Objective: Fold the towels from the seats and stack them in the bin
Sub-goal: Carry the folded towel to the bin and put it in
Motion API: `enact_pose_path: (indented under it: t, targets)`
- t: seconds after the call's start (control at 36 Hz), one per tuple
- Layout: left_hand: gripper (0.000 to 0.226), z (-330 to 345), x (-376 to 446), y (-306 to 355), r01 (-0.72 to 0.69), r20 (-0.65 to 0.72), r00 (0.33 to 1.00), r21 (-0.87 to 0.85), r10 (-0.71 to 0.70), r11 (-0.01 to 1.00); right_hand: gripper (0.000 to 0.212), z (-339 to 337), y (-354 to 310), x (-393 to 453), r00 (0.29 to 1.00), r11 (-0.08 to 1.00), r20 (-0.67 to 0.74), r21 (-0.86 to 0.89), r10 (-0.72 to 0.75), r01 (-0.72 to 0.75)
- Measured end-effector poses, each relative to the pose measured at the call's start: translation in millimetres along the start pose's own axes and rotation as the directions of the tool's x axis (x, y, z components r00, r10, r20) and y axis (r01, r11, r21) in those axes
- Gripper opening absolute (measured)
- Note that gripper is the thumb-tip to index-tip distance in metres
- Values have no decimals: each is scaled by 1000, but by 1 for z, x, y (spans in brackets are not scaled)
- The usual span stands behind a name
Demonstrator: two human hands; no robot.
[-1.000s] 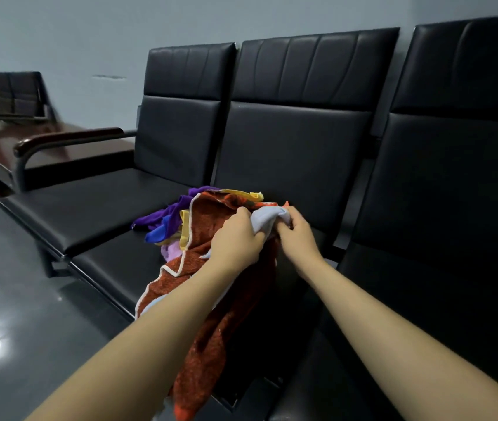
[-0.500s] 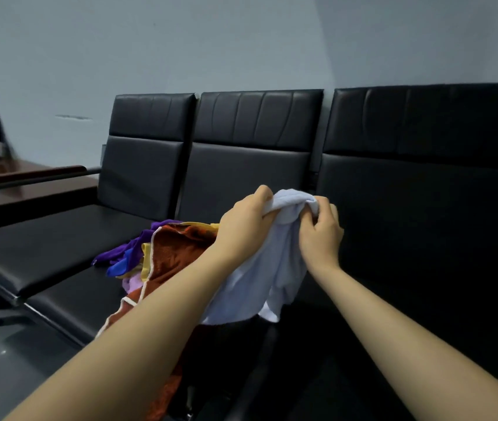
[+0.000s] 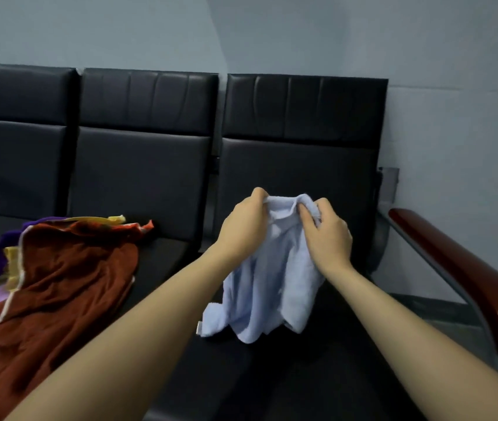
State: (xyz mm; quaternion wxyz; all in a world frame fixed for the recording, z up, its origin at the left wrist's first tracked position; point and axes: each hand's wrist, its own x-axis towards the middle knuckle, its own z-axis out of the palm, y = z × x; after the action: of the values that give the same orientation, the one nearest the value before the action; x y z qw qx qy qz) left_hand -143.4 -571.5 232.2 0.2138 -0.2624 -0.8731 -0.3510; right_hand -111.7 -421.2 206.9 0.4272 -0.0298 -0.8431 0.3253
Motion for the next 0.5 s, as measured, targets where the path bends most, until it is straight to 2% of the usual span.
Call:
enact_pose_path:
  t: [0.08, 0.17, 0.22, 0.25, 0.31, 0.33, 0.39, 0.5]
  targets:
    - [24, 21, 3, 14, -77, 46, 996, 120, 71, 990, 37, -13, 25, 3, 999, 993, -29, -112, -30, 26]
    - [46, 38, 6, 14, -250, 87, 968, 322, 234, 913, 27, -17, 39, 6, 998, 972, 11, -226, -58, 59]
    - [41, 51, 9, 11, -279, 79, 959, 412, 271, 867, 24, -18, 48, 7, 994, 933, 35, -342, -103, 108]
    - [43, 57, 9, 11, -270, 44, 960, 405, 276, 873, 24, -18, 52, 6, 991, 906, 57, -402, -117, 130]
    - [45, 64, 8, 12, -194, -17, 976, 390, 218, 900, 26, -14, 58, 5, 987, 866, 126, -477, -102, 150]
    - [38, 68, 8, 10, -161, 10, 985, 440, 175, 884, 27, -11, 60, 5, 982, 866, 170, -477, -75, 149]
    - [24, 73, 4, 2, -87, 46, 996, 521, 73, 849, 27, -2, 62, 0, 964, 888, 266, -446, 11, 113]
    - [25, 77, -8, -17, 53, 46, 994, 563, -96, 825, 22, 15, 68, -15, 908, 918, 413, -384, 70, 103]
